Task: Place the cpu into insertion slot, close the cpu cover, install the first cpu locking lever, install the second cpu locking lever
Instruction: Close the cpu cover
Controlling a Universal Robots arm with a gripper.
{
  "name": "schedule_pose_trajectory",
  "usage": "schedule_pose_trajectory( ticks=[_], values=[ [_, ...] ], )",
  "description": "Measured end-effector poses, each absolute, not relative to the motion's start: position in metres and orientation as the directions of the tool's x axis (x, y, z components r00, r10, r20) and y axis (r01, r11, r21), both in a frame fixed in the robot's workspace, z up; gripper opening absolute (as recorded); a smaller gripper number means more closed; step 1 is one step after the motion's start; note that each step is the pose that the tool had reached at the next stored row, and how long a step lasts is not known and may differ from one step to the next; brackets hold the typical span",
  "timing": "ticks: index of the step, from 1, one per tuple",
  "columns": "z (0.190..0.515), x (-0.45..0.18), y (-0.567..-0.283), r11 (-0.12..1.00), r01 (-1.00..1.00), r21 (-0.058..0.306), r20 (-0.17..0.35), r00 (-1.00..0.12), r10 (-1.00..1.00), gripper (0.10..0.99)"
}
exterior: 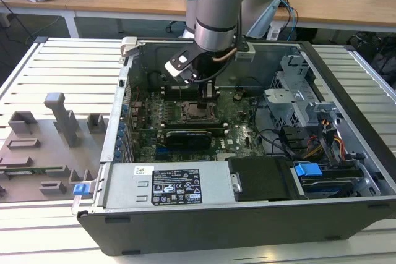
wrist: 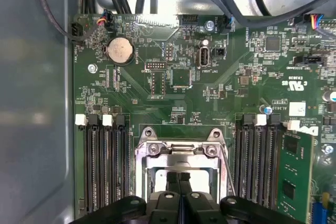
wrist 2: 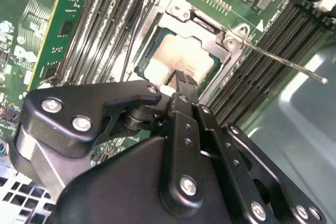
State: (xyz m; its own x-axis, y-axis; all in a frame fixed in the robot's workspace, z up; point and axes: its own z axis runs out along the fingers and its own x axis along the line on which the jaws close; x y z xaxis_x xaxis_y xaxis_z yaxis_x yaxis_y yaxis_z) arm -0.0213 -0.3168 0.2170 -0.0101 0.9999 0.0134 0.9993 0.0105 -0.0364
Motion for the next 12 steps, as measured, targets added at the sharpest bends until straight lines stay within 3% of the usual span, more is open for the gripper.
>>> schedule_pose_trajectory(
  ticks=[12],
  values=[
    [0.262,-0.021,-0.317,0.011,0.999,-0.036,0.013,-0.010,1.000,0.106]
  ],
)
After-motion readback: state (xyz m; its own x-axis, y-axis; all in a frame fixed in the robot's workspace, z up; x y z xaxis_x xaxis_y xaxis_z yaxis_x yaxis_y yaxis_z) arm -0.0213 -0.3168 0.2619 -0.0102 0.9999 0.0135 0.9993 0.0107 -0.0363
